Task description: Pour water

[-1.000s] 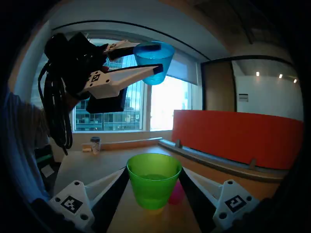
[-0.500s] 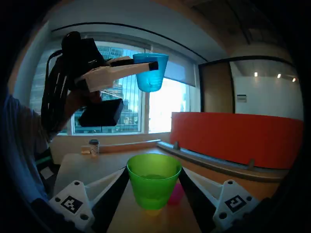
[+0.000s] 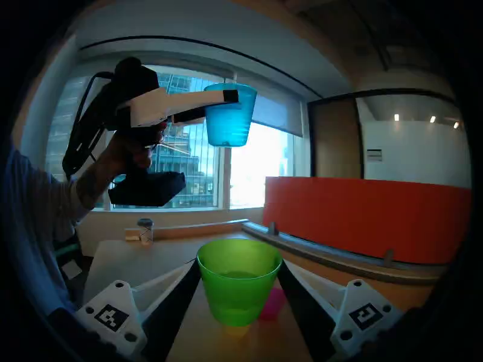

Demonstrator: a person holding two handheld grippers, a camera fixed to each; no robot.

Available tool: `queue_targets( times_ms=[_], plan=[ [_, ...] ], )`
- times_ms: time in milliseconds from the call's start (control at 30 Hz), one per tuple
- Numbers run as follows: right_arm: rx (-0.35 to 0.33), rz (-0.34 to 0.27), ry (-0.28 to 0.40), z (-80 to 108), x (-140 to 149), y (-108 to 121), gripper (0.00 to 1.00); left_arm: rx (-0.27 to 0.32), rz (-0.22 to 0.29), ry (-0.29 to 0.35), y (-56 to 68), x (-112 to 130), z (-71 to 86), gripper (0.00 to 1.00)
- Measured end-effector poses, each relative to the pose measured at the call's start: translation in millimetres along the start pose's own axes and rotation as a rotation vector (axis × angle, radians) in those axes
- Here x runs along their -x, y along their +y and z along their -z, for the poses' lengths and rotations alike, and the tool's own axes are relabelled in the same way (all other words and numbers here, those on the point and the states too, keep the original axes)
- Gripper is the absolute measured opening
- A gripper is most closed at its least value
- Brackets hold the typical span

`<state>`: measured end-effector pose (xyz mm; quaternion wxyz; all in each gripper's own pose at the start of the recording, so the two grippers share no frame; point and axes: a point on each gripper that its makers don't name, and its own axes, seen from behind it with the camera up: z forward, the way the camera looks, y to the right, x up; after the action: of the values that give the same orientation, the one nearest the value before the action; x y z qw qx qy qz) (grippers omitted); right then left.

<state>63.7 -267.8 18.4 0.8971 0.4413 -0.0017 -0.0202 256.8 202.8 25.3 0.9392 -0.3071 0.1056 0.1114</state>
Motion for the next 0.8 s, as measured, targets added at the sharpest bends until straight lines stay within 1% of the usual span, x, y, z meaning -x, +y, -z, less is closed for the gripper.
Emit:
queue_targets(
  times_ms=[200, 300, 367, 400, 600, 800],
  plan=[
    [0.004, 0.001, 0.000, 0.6, -1.4, -0.5, 0.91, 0.018, 0.131, -0.005, 1.1, 5.7, -3.5, 0.86],
    [0.005, 0.002, 0.000, 1.5, -2.3, -2.0, 0.91, 0.023, 0.182, -0.006, 0.3, 8.6, -4.1, 0.86],
    [0.006, 0.003, -0.001, 1.7, -2.8, -3.2, 0.91, 0.024, 0.199, -0.006, -0.3, 10.8, -3.8, 0.86],
    [0.007, 0.004, -0.001, 1.8, -3.0, -3.7, 0.91, 0.025, 0.207, -0.006, -0.6, 11.7, -3.7, 0.86],
    [0.010, 0.001, -0.001, 2.6, -4.4, -5.3, 0.91, 0.017, 0.206, -0.010, -3.1, 14.2, -2.2, 0.86],
    [0.018, -0.001, -0.005, 5.2, -4.2, -3.0, 0.91, 0.023, 0.212, -0.029, -1.6, 24.1, 1.7, 0.86]
  ],
)
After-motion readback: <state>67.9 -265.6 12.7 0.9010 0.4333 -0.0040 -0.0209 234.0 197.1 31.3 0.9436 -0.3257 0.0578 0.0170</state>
